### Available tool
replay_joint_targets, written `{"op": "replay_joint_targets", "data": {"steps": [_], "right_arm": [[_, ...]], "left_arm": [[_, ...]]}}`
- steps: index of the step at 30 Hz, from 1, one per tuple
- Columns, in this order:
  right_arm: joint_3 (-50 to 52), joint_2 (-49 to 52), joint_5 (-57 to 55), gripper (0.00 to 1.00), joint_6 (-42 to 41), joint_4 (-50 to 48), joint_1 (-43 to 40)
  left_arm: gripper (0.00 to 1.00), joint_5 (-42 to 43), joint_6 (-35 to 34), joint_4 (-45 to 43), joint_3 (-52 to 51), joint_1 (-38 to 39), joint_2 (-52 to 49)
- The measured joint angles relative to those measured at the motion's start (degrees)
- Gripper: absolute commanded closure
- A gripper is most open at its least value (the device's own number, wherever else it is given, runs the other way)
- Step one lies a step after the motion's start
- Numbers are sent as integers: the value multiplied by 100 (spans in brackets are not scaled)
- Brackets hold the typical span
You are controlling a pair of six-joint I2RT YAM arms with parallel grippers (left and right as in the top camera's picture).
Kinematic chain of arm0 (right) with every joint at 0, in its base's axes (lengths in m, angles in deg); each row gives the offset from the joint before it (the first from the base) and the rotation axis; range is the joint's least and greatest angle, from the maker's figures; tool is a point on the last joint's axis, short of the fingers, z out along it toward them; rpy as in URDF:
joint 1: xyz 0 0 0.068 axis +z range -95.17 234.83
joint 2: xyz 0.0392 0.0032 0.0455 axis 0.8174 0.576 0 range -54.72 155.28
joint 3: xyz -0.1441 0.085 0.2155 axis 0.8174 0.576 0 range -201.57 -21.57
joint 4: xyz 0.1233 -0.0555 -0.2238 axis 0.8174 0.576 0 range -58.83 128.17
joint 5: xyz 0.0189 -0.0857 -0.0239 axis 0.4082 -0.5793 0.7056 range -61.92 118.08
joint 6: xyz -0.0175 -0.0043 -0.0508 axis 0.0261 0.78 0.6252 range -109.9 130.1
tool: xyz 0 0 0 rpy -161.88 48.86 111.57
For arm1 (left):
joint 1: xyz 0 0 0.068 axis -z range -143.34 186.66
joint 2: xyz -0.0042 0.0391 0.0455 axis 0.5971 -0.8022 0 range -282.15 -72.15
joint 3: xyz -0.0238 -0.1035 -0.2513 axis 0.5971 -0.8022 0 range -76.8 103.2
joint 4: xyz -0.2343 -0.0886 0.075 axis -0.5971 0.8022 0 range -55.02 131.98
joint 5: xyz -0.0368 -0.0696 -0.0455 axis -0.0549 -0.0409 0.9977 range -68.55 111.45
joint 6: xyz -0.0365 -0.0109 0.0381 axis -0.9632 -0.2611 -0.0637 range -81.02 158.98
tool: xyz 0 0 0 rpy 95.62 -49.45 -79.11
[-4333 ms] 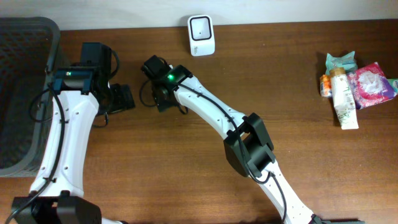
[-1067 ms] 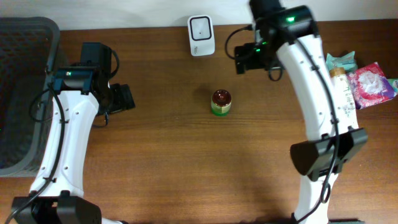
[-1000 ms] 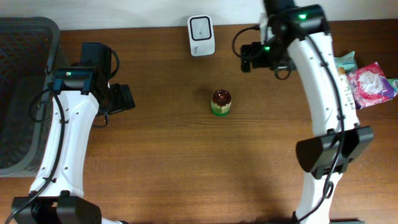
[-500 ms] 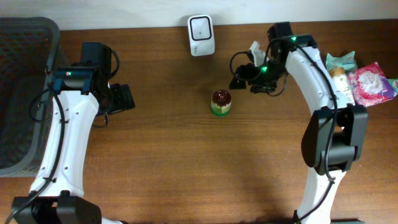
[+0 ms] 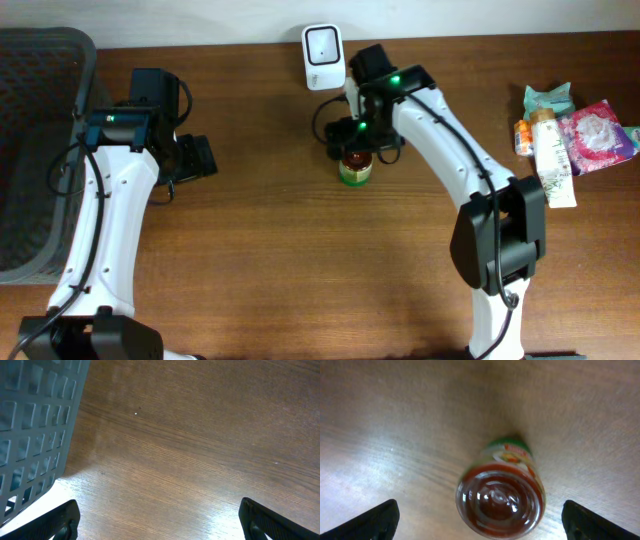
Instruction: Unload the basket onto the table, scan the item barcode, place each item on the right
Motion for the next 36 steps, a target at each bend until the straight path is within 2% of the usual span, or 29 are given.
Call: {"op": "replay_joint_targets", "data": {"steps": [7, 15, 18, 28, 33, 36], "right_arm": [[-33, 26, -1209, 1, 258, -481, 732], [-44, 629, -2138, 0, 564, -177, 680], [-44, 695, -2177, 13, 597, -39, 662], [-46, 695, -2162, 15, 649, 483, 658], [-46, 695, -1725, 35, 645, 442, 647], [-48, 695, -1311, 41, 636, 439, 632]], "left_arm": [[1, 0, 0, 0, 0, 0, 0], [1, 0, 0, 0, 0, 0, 0], [1, 0, 0, 0, 0, 0, 0], [1, 0, 0, 0, 0, 0, 0], [1, 0, 0, -2, 0, 0, 0], [1, 0, 0, 0, 0, 0, 0]]}}
